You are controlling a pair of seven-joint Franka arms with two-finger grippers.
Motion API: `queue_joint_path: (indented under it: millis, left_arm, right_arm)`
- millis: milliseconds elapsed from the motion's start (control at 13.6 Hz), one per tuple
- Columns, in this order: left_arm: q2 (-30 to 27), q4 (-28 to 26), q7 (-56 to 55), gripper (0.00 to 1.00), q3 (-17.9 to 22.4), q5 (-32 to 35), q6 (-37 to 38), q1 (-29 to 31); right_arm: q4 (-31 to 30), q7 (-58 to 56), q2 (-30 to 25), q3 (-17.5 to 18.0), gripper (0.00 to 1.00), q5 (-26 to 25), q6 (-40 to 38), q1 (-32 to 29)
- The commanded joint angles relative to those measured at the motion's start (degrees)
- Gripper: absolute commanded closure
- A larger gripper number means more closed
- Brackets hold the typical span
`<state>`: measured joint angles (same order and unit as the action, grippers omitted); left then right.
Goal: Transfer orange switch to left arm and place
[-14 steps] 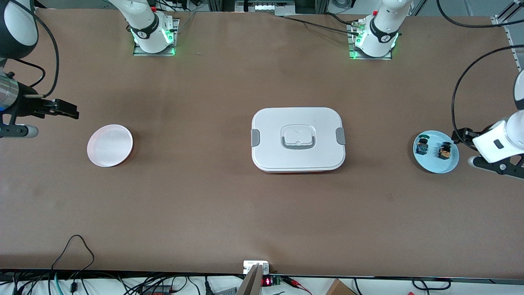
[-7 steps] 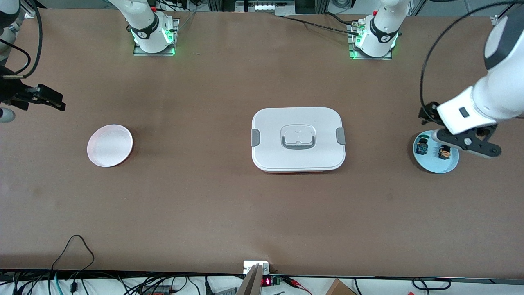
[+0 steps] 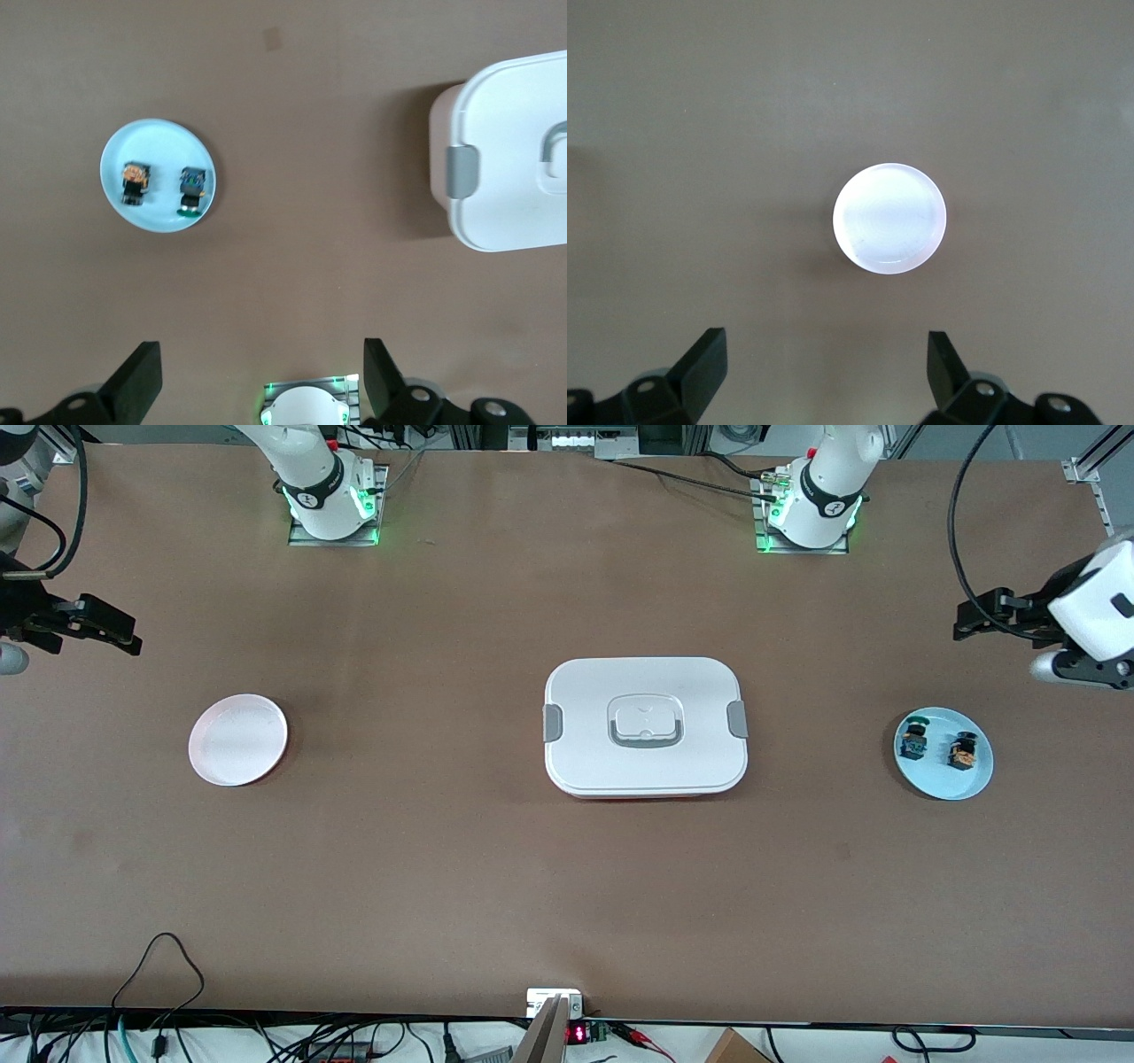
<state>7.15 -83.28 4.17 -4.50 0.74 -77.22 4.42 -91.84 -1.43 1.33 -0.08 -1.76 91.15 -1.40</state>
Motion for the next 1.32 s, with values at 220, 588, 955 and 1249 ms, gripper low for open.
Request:
queue_joint_path:
  millis: [220, 588, 955, 1249]
  left_arm:
    - [-6.9, -12.8, -0.4, 0.0, 1.9, -1.0, -9.4, -1.9]
    - [-7.0, -12.6, -1.8, 0.0, 1.2, -0.9, -9.2, -1.6]
    - [-6.7, -11.6, -1.7, 0.0, 1.3, -0.6, -9.3, -1.4]
    - [-6.4, -11.5, -1.4, 0.0, 1.4, 0.1, -8.5, -1.4]
  right_arm:
    - [-7.1, 0.2, -6.0, 0.0, 0.0, 1.0, 2.6, -0.3]
    - [-5.0, 0.0, -5.7, 0.1, 0.0, 0.9, 1.2, -0.3]
    - [-4.8, -0.3, -5.7, 0.1, 0.0, 0.9, -0.2, -0.3]
    - [-3.8, -0.3, -5.7, 0.1, 0.0, 1.0, -0.8, -0.3]
